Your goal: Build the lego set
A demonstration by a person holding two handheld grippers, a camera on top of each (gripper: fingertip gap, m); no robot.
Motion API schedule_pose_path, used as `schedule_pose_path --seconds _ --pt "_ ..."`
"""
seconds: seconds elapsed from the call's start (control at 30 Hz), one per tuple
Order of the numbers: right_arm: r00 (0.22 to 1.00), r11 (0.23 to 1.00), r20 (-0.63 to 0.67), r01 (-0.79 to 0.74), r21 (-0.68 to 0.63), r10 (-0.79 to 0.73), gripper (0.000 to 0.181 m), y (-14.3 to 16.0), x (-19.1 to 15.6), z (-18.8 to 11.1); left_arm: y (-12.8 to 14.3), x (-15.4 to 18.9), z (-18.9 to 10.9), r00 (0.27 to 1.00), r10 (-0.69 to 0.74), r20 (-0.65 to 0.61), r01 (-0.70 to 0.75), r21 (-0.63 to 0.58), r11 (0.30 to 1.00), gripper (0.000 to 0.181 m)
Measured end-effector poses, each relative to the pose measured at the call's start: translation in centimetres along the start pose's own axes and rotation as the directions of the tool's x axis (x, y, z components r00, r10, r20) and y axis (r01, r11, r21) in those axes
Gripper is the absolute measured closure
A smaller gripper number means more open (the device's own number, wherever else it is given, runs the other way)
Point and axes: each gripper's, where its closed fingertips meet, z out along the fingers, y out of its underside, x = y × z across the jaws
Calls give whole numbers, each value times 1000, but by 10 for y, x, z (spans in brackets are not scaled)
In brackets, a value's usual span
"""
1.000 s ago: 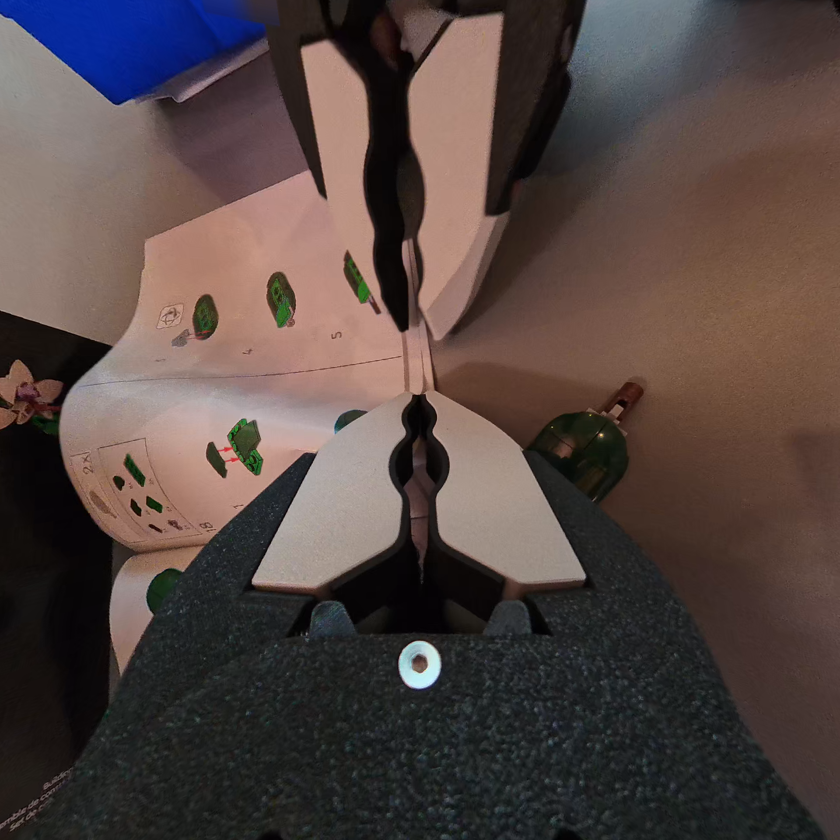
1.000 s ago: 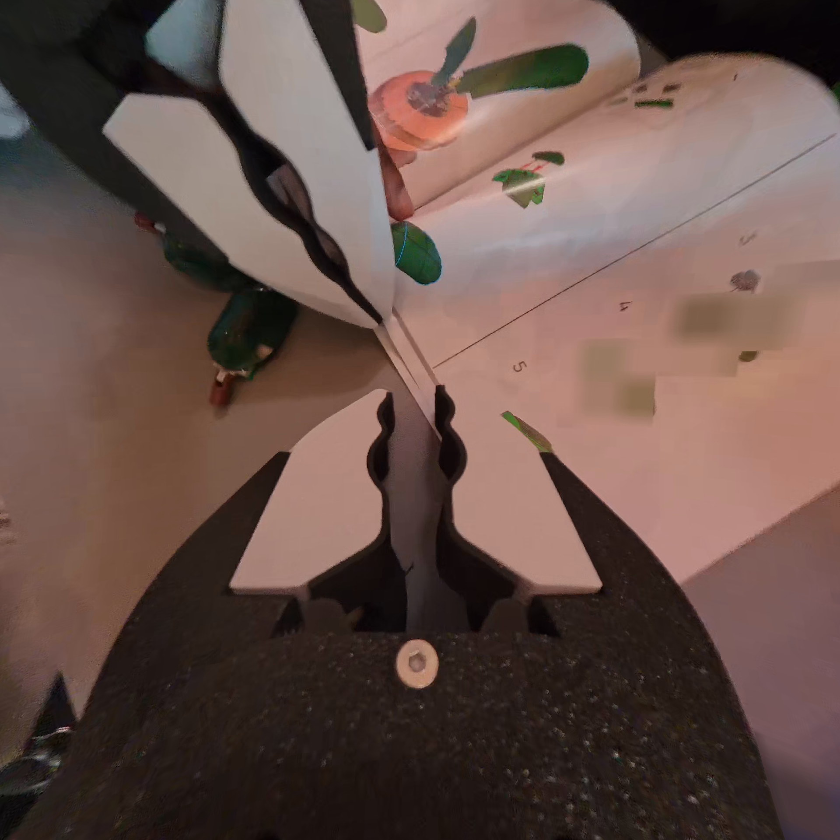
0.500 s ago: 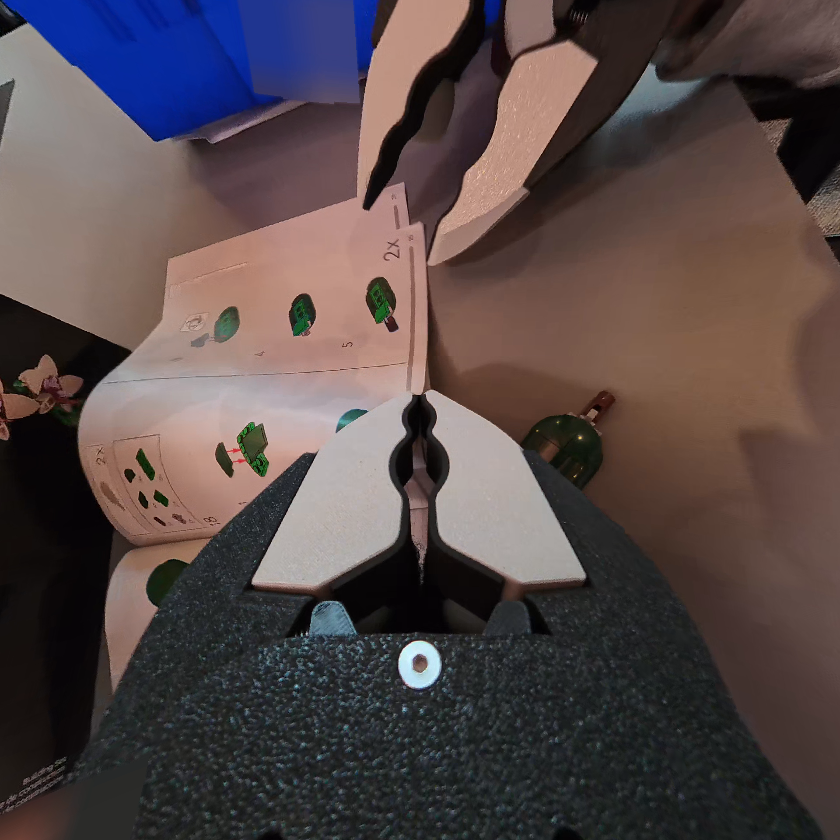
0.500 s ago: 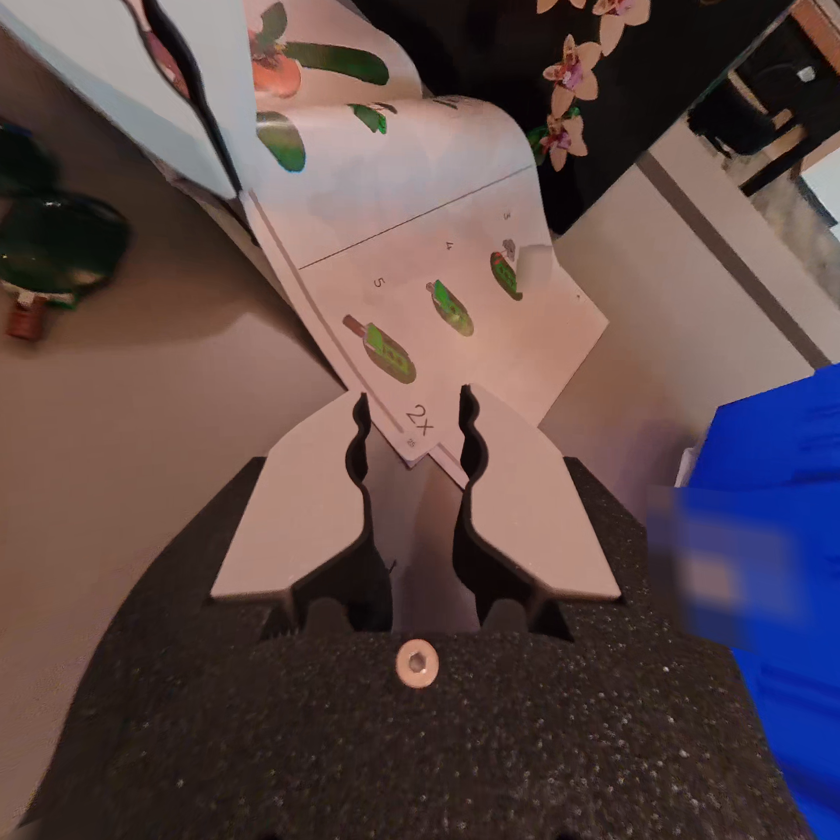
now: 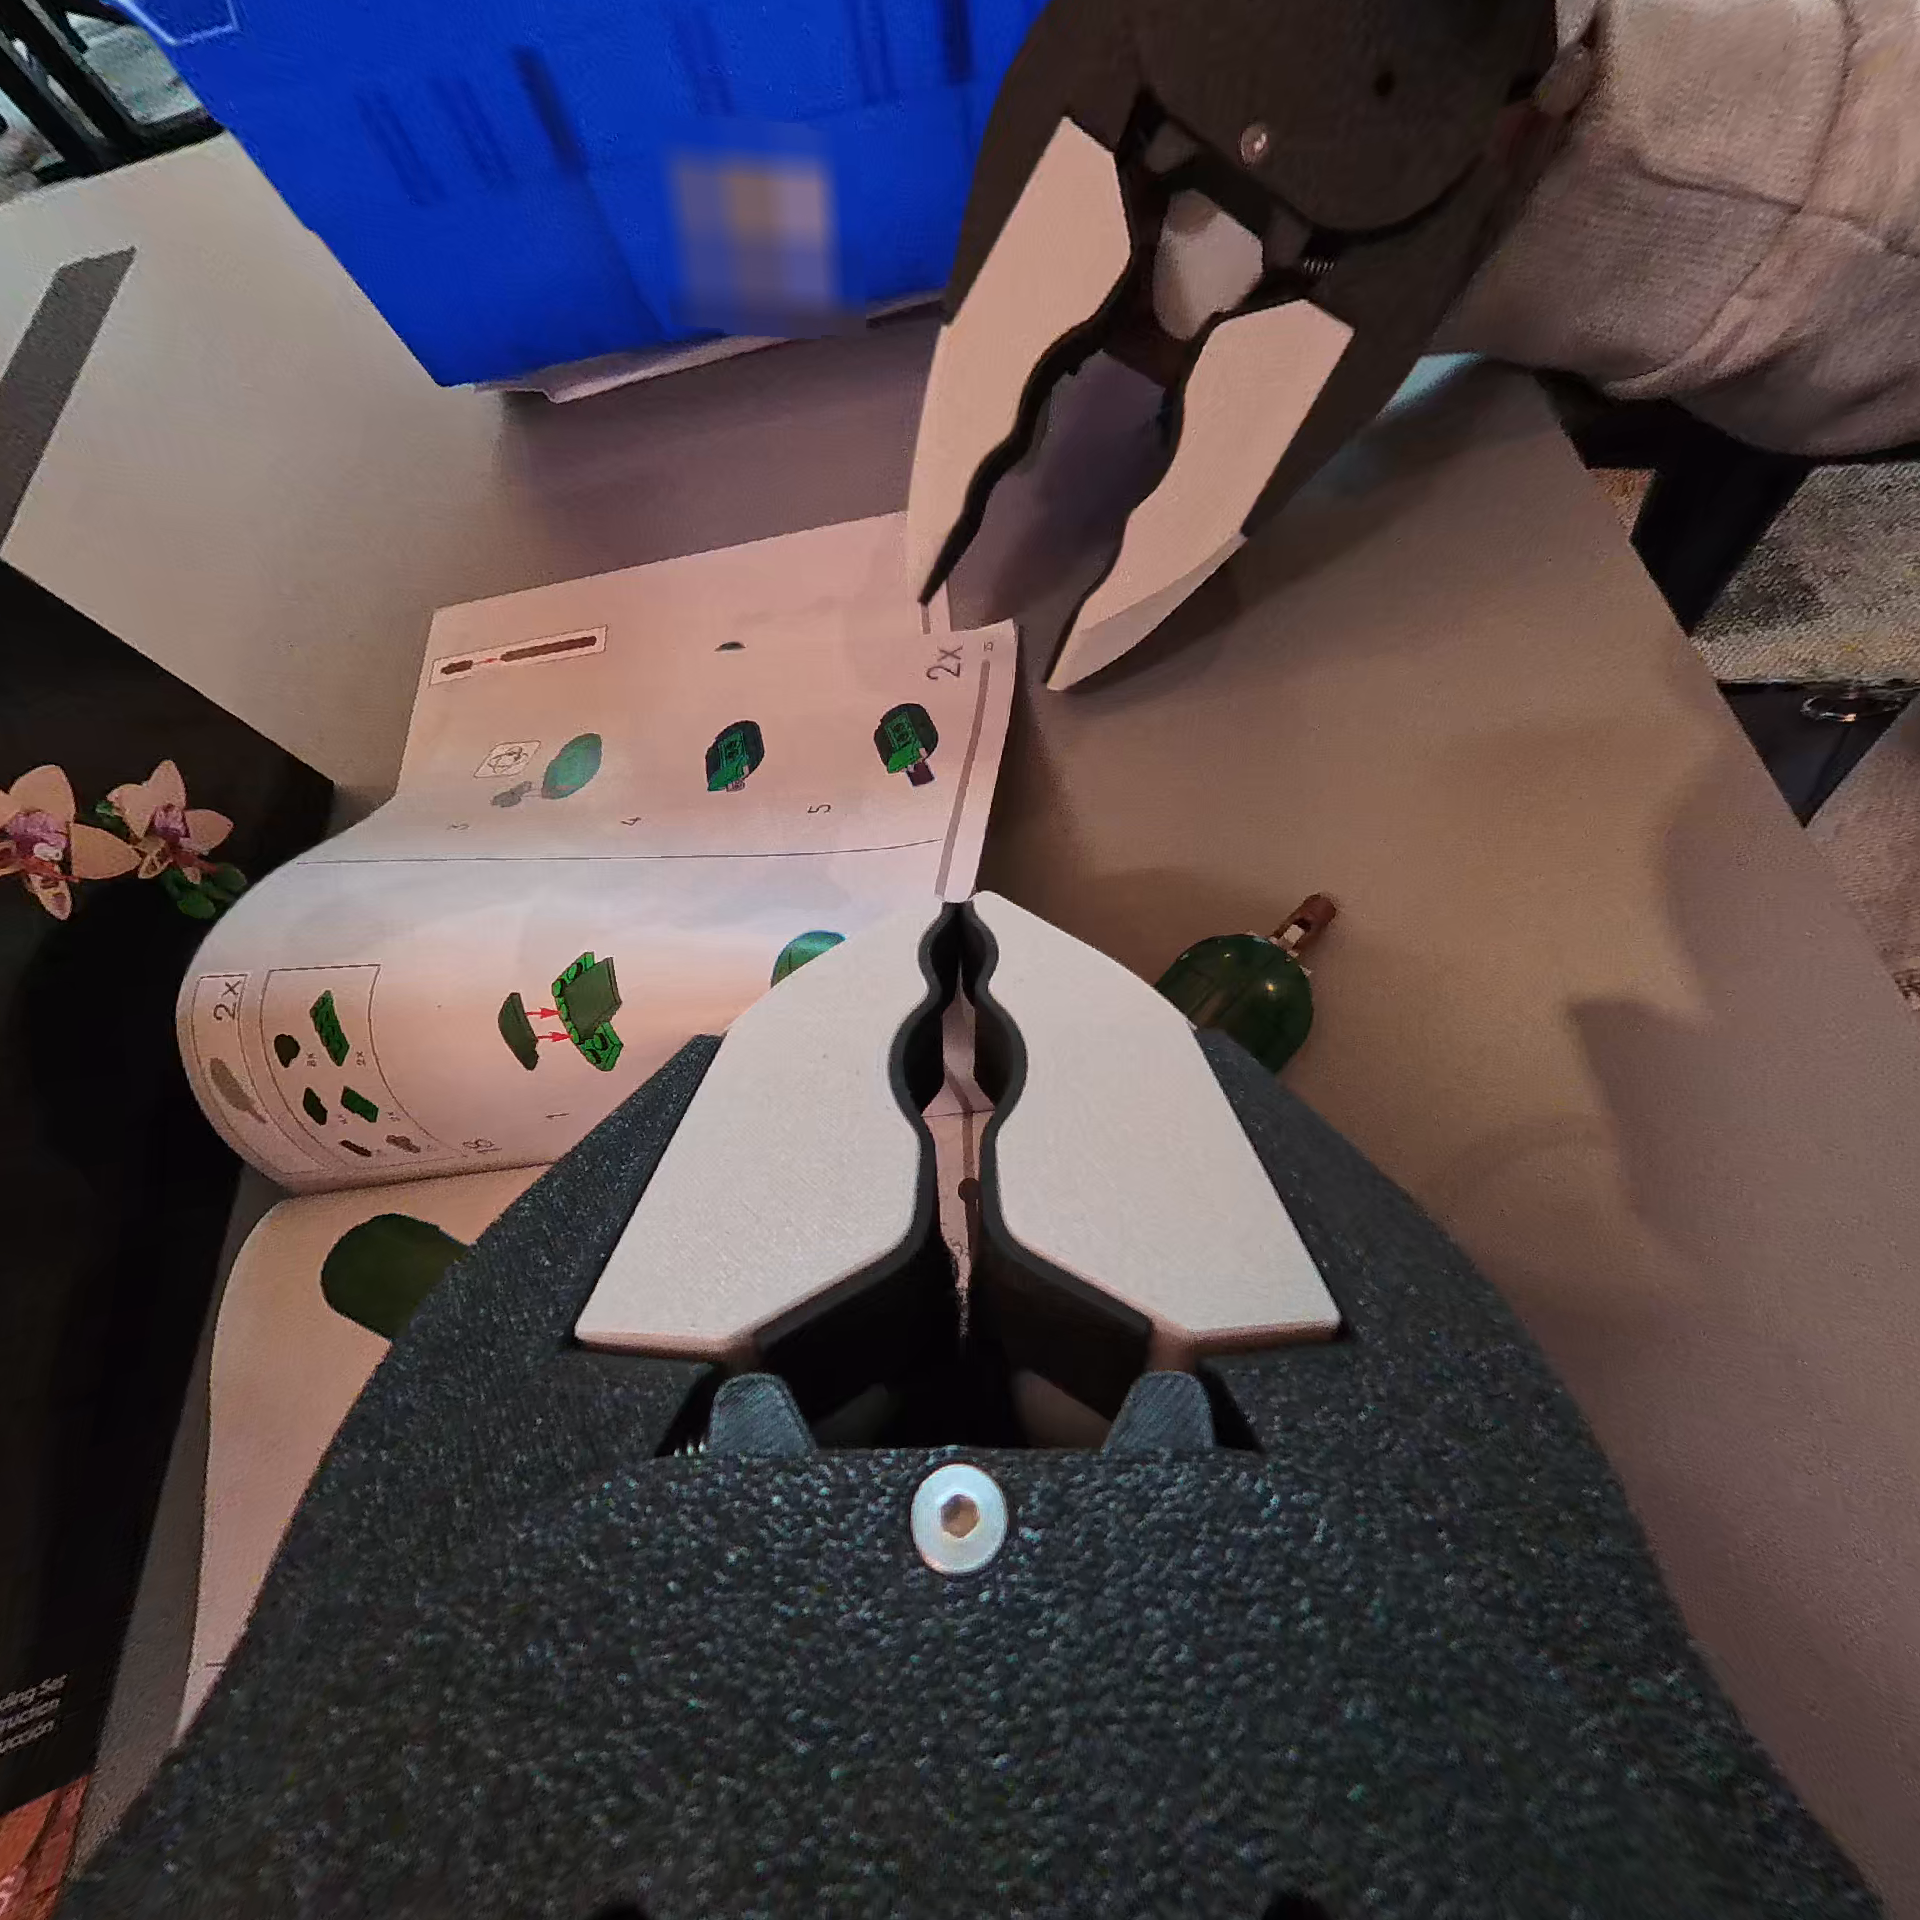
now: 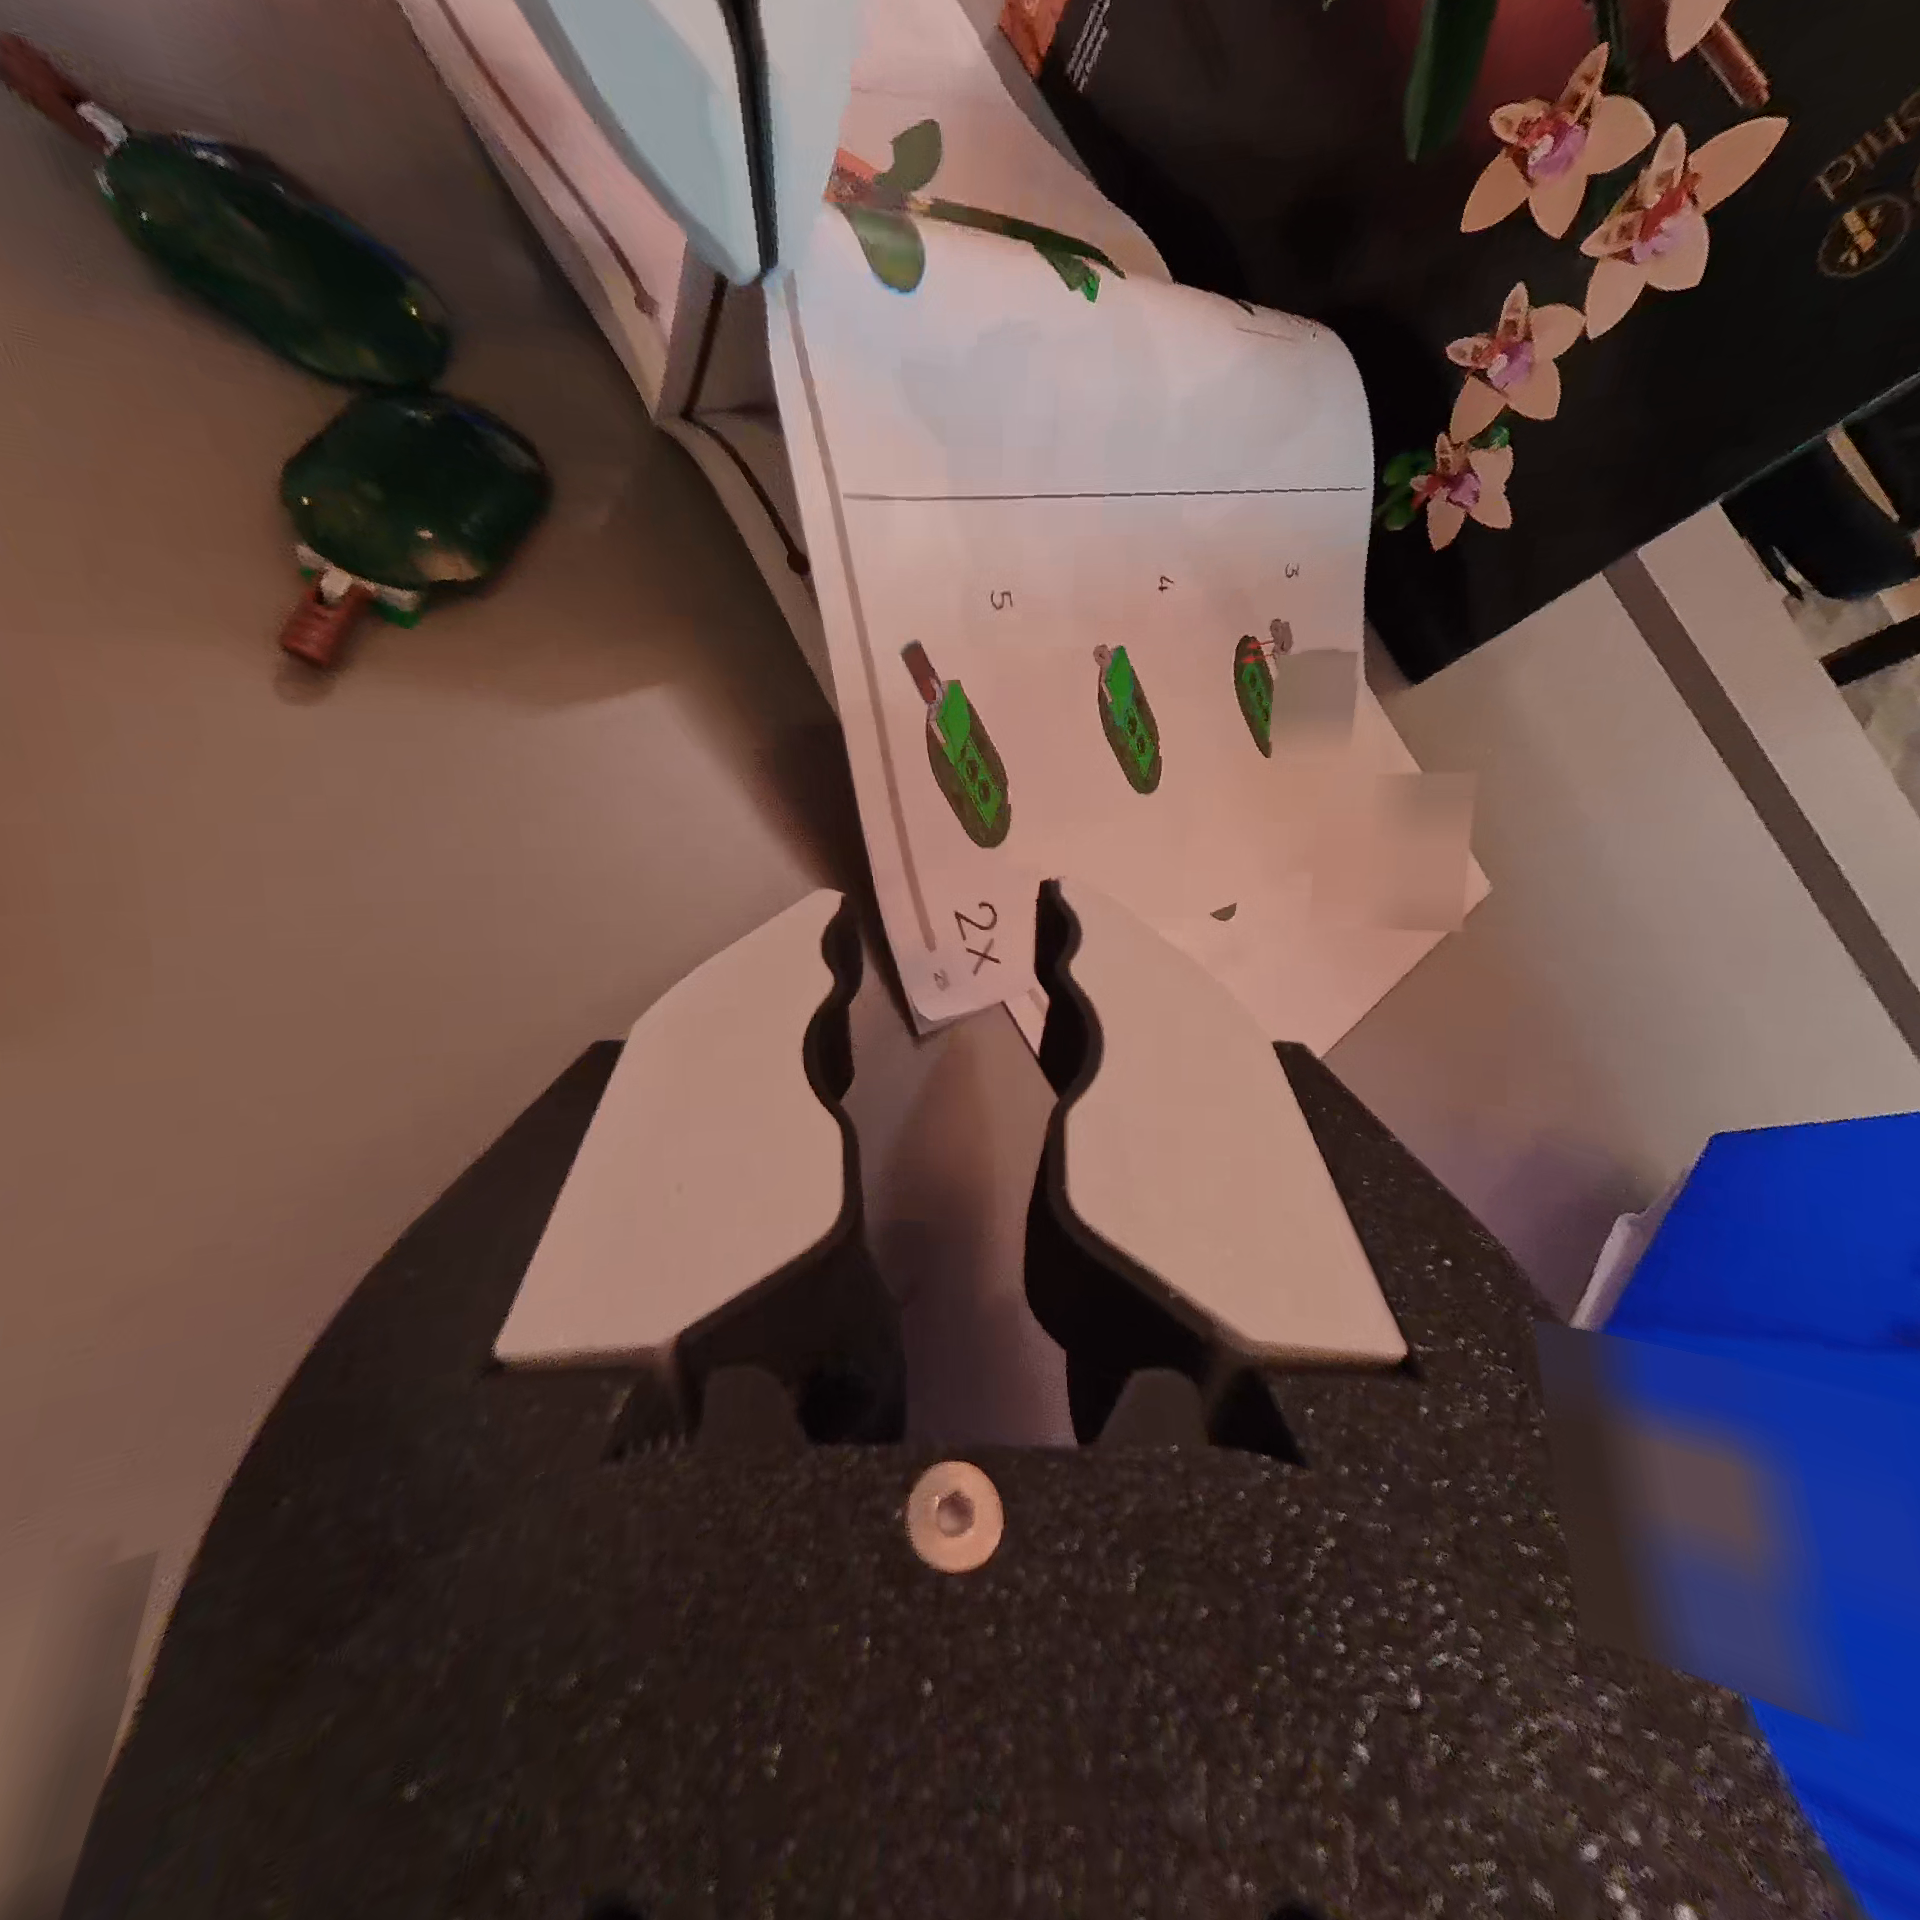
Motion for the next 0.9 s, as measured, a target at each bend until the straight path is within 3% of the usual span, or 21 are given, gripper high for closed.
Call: schedule_pose_path --seconds 0.3,0.53,0.9 --pt "999 1000 40 -17 -20 17 165 6 -1 -10 2 1 -3 1000 3 -8 -3 -2 1000 181" --pt "999 992 18 44 -118 -42 160 19 3 -9 2 1 -3 1000 8 -7 -8 -4 1000 181" --pt "996 989 47 81 -120 -76 158 16 2 -2 2 1 -5 1000 10 -8 -10 0 1000 181"
